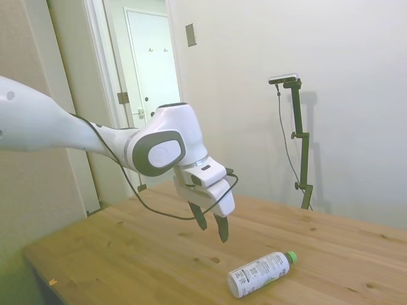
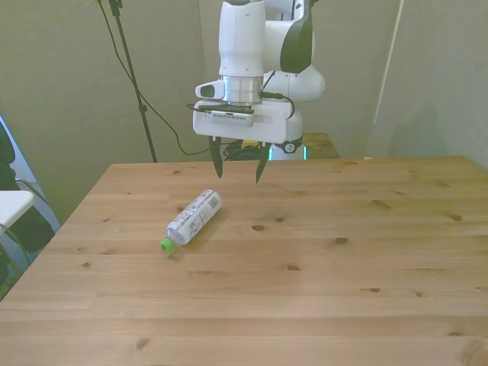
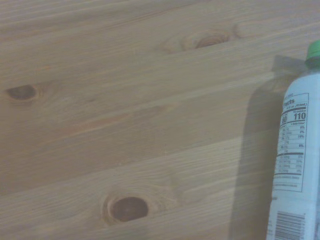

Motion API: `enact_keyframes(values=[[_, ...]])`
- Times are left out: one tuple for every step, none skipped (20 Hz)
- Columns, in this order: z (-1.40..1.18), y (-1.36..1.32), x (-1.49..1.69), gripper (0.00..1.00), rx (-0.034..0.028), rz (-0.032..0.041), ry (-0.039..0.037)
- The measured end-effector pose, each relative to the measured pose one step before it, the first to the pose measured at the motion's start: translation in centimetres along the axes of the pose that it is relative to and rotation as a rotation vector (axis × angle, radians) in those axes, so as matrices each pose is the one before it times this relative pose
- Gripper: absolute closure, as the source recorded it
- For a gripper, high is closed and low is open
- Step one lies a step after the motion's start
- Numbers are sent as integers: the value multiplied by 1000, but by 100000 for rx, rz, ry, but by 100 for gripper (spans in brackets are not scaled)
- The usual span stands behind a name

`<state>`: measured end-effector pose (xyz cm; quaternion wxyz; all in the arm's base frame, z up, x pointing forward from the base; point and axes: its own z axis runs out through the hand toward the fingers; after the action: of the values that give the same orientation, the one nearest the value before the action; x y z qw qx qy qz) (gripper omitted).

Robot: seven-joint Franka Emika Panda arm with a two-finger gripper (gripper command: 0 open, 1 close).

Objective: Stand the water bottle

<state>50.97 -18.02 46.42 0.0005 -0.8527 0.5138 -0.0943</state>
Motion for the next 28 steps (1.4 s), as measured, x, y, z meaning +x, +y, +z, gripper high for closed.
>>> enact_keyframes(values=[[-118, -251, -17, 0, 217, -219, 144], [18, -261, -43, 0, 173, -198, 236], [291, -253, 27, 0, 124, 41, 569], [473, -242, 222, 0, 558, 766, 1528], [559, -132, 481, 0, 453, 1511, 1836], [590, 129, 863, 0, 104, 2057, 2008], [452, 237, 1253, 0, 177, 2596, 2194], [372, 227, 1343, 0, 171, 2490, 1704], [294, 234, 1533, 0, -160, 2341, 1758], [247, 83, 1355, 0, -482, 1867, 1692], [264, -82, 1122, 0, -484, 1571, 1435], [346, -185, 969, 0, -474, 1374, 1290], [475, -257, 809, 0, -497, 1274, 1185], [629, -334, 611, 0, -459, 961, 784], [781, -312, 513, 0, -550, 913, 716], [829, -297, 399, 0, -753, 901, 496], [817, -309, 315, 0, -697, 787, 446], [753, -267, 252, 0, -644, 587, 446], [752, -253, 190, 0, -484, 529, 492], [665, -249, 95, 0, -484, 372, 409], [649, -240, -15, 0, -332, 253, 319], [608, -270, -118, 0, -198, 179, 156], [548, -252, -153, 0, -379, 57, 7], [469, -206, -173, 0, -431, -48, -101], [367, -182, -142, 0, -366, -187, -82], [317, -162, -124, 0, -283, -218, -92], [280, -144, -88, 0, -242, -223, -55], [261, -107, -63, 0, -252, -179, -43]])
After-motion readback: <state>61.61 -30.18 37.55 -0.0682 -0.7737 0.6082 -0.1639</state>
